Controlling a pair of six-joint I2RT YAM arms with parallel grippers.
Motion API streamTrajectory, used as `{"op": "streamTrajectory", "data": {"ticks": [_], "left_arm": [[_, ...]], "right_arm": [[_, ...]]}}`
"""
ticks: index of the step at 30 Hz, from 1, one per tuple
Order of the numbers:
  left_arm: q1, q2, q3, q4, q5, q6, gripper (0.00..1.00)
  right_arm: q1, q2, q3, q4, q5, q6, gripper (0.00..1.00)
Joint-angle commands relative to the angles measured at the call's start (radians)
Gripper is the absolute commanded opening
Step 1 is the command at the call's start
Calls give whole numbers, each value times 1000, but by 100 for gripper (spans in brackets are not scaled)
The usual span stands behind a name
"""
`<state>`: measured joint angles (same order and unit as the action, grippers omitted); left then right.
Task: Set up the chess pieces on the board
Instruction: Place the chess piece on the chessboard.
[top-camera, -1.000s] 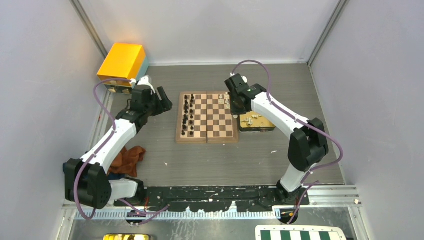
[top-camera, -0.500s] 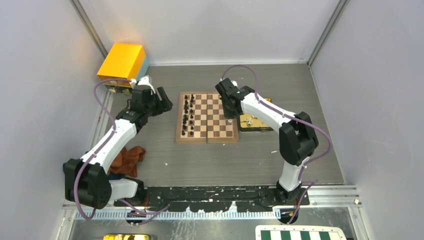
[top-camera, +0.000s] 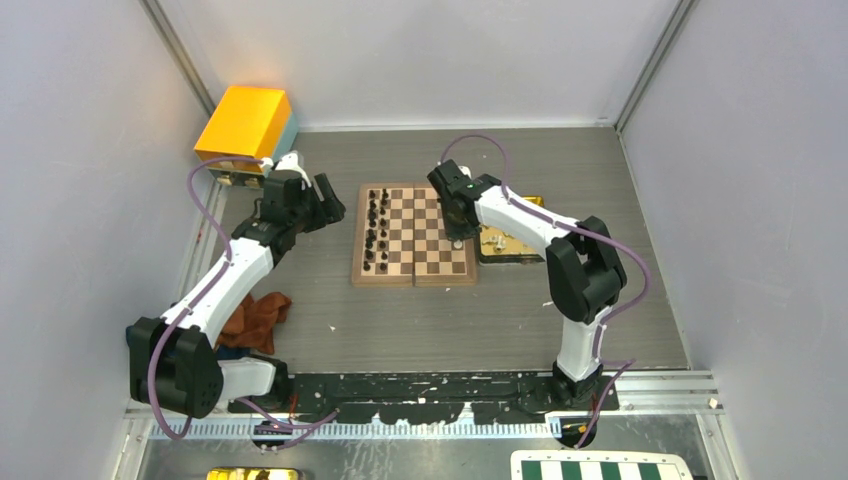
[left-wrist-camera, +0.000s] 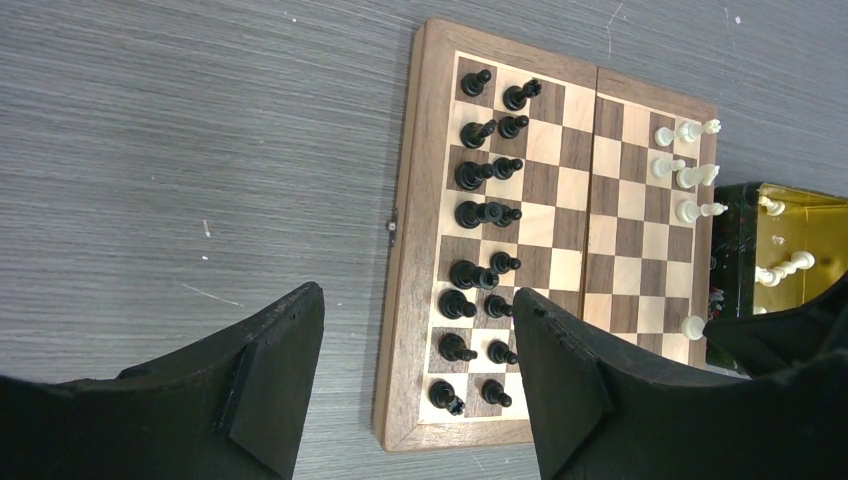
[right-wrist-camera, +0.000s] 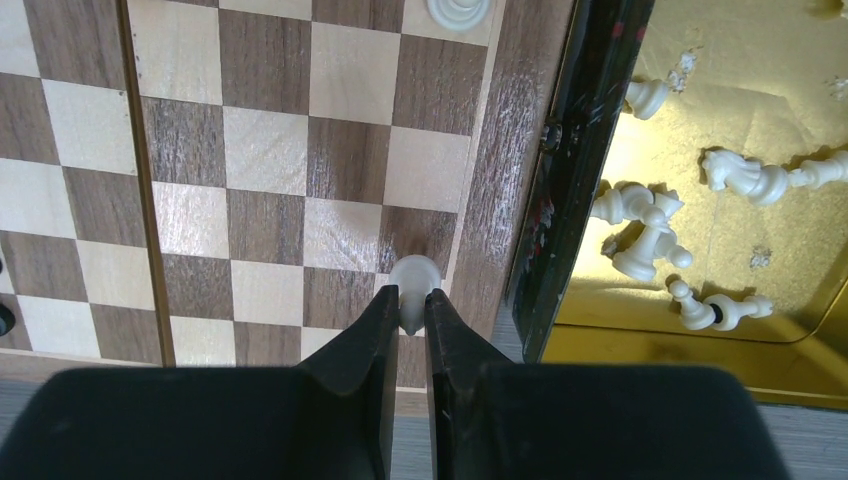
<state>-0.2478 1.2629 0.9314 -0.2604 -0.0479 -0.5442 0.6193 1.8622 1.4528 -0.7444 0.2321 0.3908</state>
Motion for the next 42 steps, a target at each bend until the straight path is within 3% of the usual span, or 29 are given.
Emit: {"op": "streamTrajectory", "data": {"ticks": [1, 42], "left_arm": [[-2, -7, 36, 33, 12, 9, 71], [-2, -23, 9, 26, 12, 14, 70]], "right_arm": [[5, 6, 28, 39, -5, -4, 1], [-5, 4, -34, 78, 18, 14, 3]]}}
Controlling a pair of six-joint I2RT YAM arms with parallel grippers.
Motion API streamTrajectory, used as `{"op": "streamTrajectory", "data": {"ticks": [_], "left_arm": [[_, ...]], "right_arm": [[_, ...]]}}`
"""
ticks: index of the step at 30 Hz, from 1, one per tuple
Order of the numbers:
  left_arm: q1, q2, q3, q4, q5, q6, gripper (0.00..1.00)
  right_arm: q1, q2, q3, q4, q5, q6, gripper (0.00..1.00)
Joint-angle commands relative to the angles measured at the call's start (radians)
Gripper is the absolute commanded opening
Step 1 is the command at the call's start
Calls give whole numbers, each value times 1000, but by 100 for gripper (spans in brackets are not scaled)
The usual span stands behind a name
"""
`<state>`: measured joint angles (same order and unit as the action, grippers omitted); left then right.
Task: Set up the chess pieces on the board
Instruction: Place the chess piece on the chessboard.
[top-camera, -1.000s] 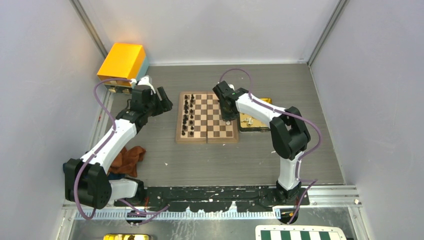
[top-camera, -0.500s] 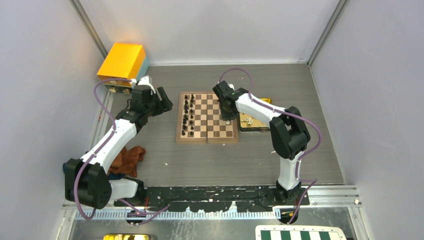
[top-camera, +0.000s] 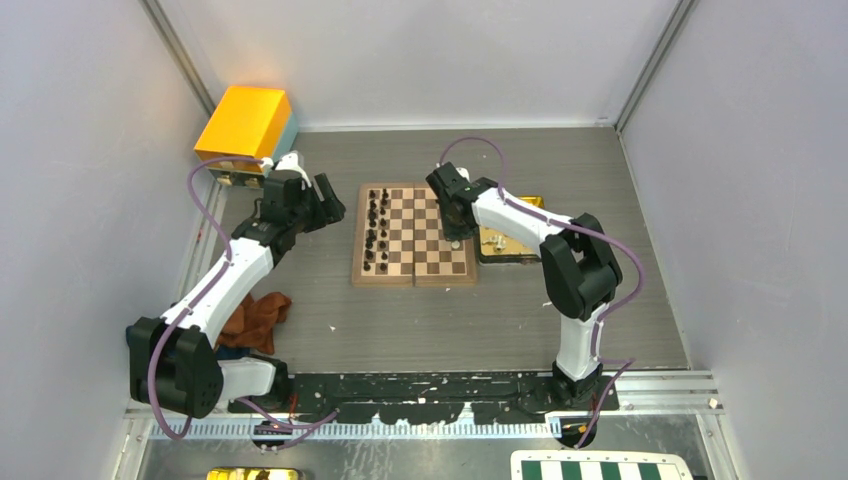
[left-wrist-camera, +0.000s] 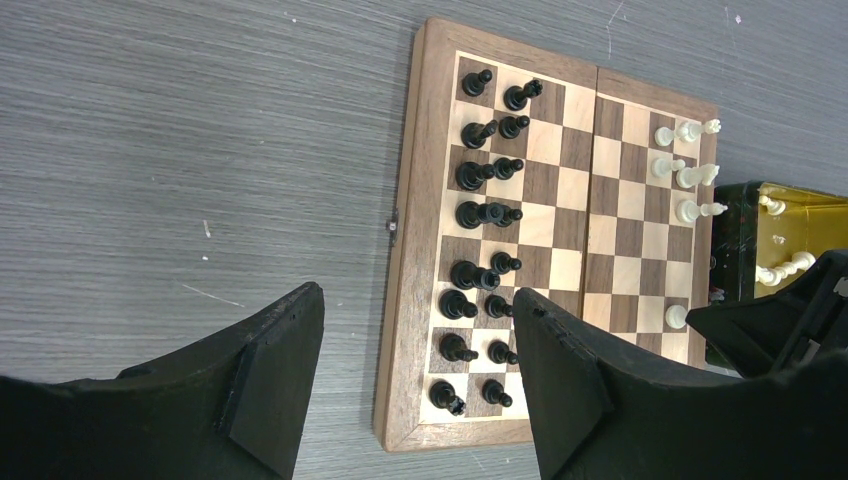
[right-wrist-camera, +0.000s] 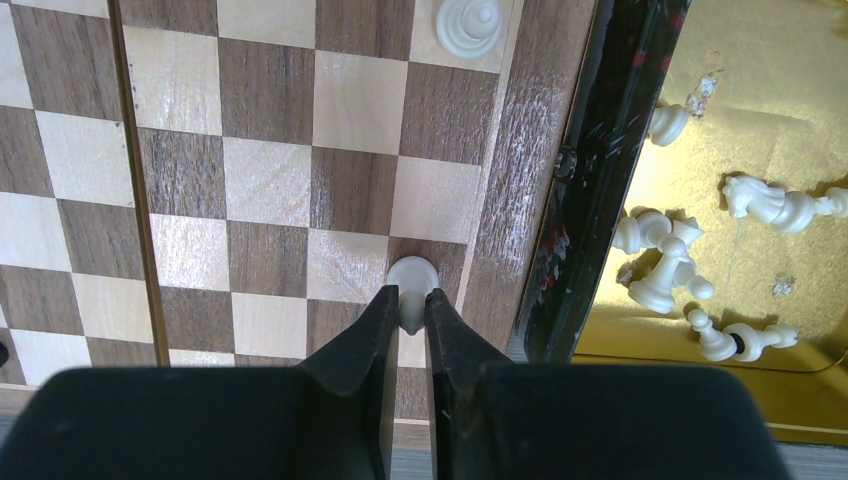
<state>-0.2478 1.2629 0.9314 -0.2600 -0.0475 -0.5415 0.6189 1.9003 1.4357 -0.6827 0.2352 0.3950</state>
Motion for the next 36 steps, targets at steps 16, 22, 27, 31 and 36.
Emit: {"op": "streamTrajectory", "data": {"ticks": [16, 22, 27, 31, 36], "left_arm": [[-2, -43, -2, 18, 15, 6, 70], [-2, -46, -5, 16, 15, 4, 70], [-2, -46, -5, 18, 18, 1, 70], [-2, -47, -5, 17, 17, -1, 70], [-2, -47, -3, 18, 15, -2, 71]], "right_arm": [[-4, -55, -45, 18, 24, 16, 3], [-4, -68, -57, 19, 26, 13, 4], [-4, -69, -64, 17, 24, 10, 10], [-4, -69, -61, 14, 13, 4, 24], [-5, -70, -52, 14, -3, -6, 38]]}}
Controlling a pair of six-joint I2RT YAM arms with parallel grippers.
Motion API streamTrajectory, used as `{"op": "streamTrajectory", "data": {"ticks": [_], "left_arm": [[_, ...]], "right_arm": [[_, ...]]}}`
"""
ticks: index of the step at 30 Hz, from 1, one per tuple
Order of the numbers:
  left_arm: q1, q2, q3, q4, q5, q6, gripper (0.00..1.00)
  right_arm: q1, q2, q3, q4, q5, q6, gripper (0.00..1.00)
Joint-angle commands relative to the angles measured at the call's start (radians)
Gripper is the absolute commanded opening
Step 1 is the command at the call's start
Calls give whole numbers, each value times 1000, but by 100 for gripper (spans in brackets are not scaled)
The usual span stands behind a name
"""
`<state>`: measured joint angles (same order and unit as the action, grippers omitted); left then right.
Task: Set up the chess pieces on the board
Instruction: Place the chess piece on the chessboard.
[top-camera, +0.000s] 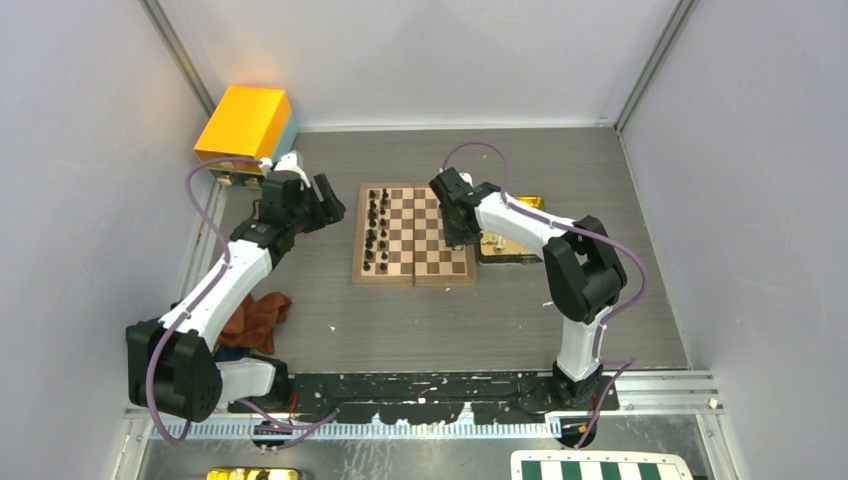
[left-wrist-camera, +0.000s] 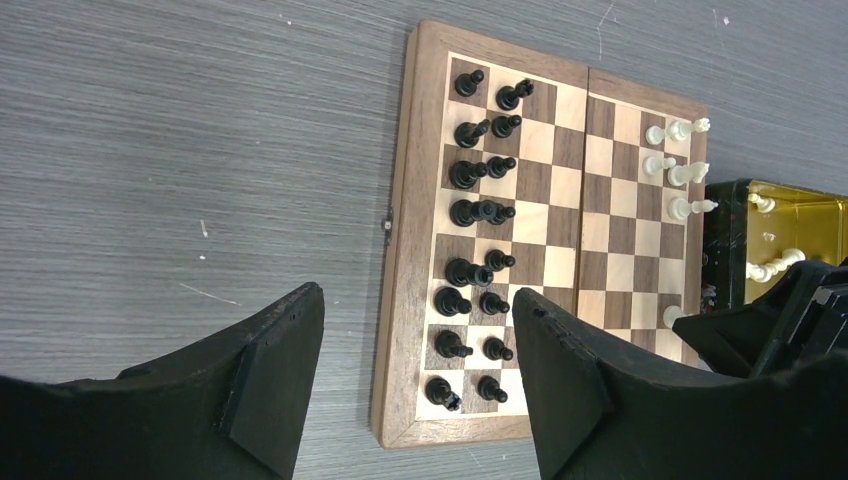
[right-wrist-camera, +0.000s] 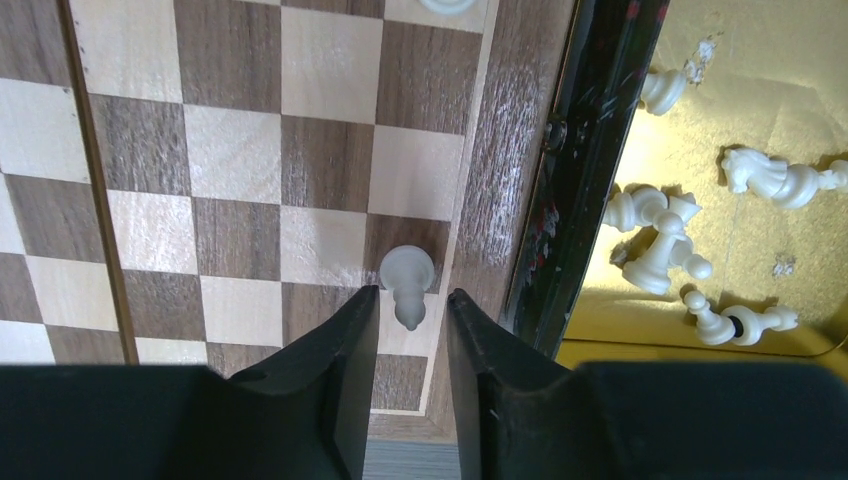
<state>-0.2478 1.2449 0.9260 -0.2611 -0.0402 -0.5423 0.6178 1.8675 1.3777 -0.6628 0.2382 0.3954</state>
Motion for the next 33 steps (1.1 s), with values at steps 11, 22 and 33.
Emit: {"op": "streamTrajectory", "data": {"ticks": [11, 22, 33], "left_arm": [[-3, -30, 5, 19, -2, -3, 71], [-2, -25, 14, 18, -9, -9, 71], [-2, -13, 35, 15, -24, -9, 71]], "right_arm": [[-3, -51, 57, -43, -19, -36, 39], [-2, -87, 120, -89, -48, -47, 39], [-42, -186, 161, -118, 36, -45, 38]]}}
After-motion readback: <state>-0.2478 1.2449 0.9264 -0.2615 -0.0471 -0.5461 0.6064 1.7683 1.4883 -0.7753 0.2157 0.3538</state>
